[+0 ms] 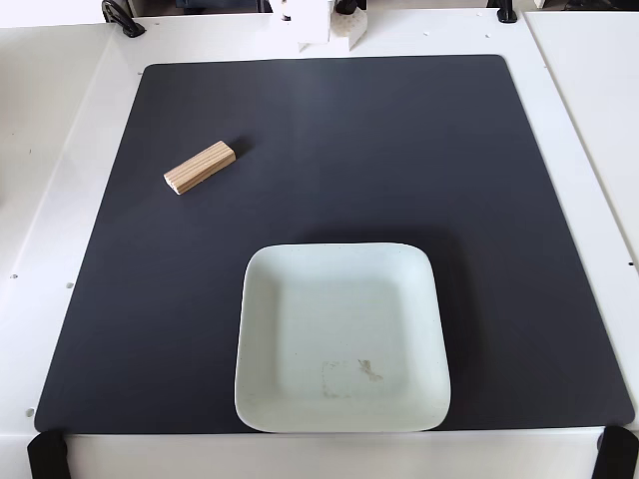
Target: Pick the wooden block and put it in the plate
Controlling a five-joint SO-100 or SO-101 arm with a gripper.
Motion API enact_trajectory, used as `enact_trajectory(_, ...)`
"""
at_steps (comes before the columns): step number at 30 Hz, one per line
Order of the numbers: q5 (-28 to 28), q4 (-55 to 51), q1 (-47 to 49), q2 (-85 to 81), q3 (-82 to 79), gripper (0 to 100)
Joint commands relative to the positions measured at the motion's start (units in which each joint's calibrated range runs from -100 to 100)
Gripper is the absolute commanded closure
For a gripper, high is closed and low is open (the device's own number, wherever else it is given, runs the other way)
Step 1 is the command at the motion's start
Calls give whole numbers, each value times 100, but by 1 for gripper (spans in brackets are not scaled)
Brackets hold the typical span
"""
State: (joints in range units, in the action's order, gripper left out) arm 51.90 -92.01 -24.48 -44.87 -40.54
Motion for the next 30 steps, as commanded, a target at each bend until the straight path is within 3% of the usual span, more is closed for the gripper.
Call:
enact_trajectory(1,10,40,-598,1259,1188,99)
enact_trajectory(5,10,279,-1113,2293,1881,99)
enact_trajectory(11,-1,1569,-1617,3165,1908,99)
enact_trajectory(21,-497,2559,-1718,4157,1899,98)
enact_trajectory(27,-610,3080,-1796,4606,1908,81)
enact_trajectory(30,-620,3187,-1818,4742,1935,78)
